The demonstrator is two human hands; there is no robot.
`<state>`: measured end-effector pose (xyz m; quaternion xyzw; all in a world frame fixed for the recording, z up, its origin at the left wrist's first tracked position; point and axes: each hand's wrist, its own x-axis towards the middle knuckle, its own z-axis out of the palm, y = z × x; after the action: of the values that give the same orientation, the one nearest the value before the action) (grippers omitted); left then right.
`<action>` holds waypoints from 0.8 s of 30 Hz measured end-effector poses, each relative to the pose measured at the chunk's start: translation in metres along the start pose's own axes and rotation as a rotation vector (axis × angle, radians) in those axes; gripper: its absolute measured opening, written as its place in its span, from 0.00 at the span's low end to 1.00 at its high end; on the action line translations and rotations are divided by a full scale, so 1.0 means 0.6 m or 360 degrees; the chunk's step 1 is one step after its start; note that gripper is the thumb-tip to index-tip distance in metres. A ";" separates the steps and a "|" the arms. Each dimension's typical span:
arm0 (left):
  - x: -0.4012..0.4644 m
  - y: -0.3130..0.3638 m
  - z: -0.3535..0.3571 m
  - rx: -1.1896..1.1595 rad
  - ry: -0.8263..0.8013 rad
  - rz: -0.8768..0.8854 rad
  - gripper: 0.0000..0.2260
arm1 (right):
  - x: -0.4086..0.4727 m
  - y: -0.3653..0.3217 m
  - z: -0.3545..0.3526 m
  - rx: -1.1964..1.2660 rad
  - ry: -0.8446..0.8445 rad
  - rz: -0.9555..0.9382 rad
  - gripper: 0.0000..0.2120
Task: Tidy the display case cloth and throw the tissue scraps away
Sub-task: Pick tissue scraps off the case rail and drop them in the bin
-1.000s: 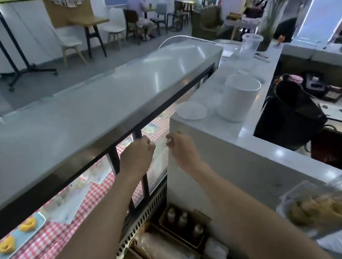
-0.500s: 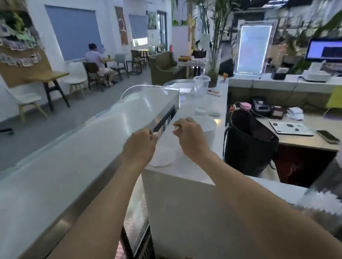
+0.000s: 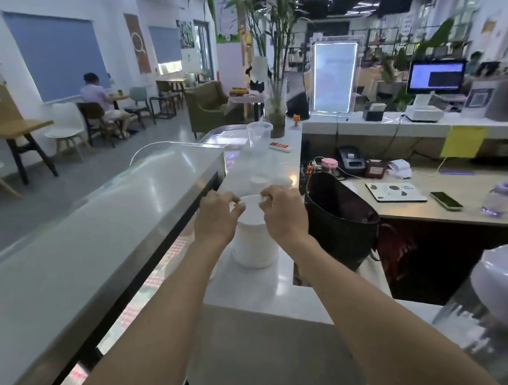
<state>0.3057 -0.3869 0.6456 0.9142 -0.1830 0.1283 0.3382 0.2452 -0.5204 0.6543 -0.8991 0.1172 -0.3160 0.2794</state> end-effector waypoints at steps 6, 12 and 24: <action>0.013 -0.001 0.033 0.0035 -0.0091 -0.0081 0.15 | 0.015 0.032 0.020 -0.0086 -0.0152 0.0049 0.11; 0.010 0.000 0.033 0.0088 -0.0080 -0.0121 0.21 | 0.014 0.045 0.034 -0.0106 -0.0192 0.0049 0.15; -0.083 -0.048 -0.044 0.0483 -0.0012 -0.0129 0.26 | -0.046 -0.024 0.026 -0.0105 -0.0270 -0.0212 0.20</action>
<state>0.2698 -0.3367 0.6310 0.9618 -0.1259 0.1373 0.2005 0.2343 -0.4914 0.6387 -0.9371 0.0435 -0.2527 0.2371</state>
